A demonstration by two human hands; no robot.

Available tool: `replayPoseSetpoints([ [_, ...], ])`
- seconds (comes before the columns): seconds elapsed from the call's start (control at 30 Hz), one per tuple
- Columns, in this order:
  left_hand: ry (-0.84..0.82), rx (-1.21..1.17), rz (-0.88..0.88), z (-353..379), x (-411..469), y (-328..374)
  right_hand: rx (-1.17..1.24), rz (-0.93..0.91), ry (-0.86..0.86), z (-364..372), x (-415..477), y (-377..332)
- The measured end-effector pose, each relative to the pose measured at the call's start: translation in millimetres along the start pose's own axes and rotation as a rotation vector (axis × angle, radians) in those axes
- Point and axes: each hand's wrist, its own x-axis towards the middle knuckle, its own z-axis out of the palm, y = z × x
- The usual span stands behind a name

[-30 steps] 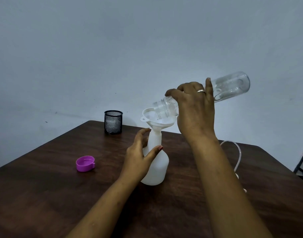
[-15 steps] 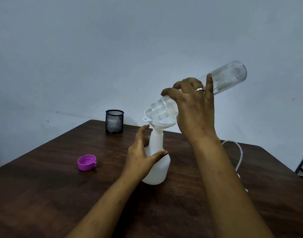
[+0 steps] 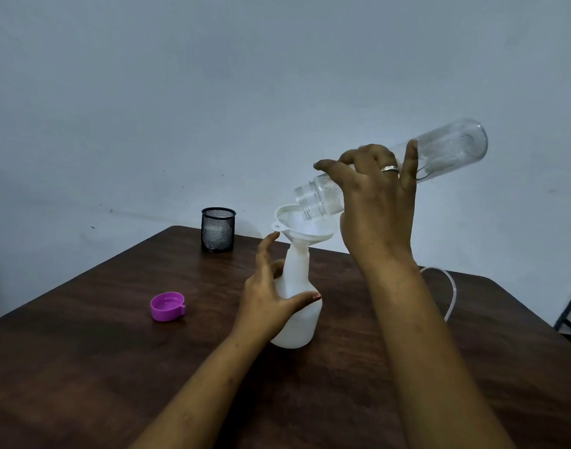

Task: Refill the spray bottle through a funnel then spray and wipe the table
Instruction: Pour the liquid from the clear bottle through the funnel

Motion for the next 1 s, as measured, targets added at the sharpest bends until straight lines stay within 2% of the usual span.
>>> replayPoseSetpoints([
  [0.13,-0.001,-0.011,-0.005,0,-1,-3,0.017,0.01,-0.119,-4,-3,-1],
  [0.23,0.005,-0.015,-0.025,1,-4,0,-0.023,0.068,-0.14,-11,-4,-2],
  [0.37,0.001,-0.042,-0.105,-1,-5,0,-0.076,0.199,-0.284,-21,-8,3],
  [0.5,-0.068,-0.046,-0.171,-10,-6,8,-0.038,0.324,-0.252,-30,-13,16],
  [0.57,-0.18,-0.041,-0.198,-23,-7,10,0.107,0.408,-0.23,-37,-17,22],
  [0.63,-0.324,0.11,-0.218,-42,-6,7,0.331,0.495,-0.179,-45,-24,24],
  [0.7,-0.426,0.42,-0.213,-64,-7,1,0.567,0.551,-0.109,-54,-32,18],
  [0.77,-0.449,0.779,-0.22,-88,-10,-7,0.744,0.596,-0.059,-61,-38,7],
  [0.83,-0.427,1.032,-0.303,-109,-13,-19,0.843,0.63,-0.073,-65,-44,-3],
  [0.93,-0.43,1.113,-0.442,-134,-19,-37,0.95,0.659,-0.146,-65,-55,-14],
  [1.0,-0.435,1.057,-0.422,-140,-23,-42,1.013,0.669,-0.218,-61,-65,-17],
])
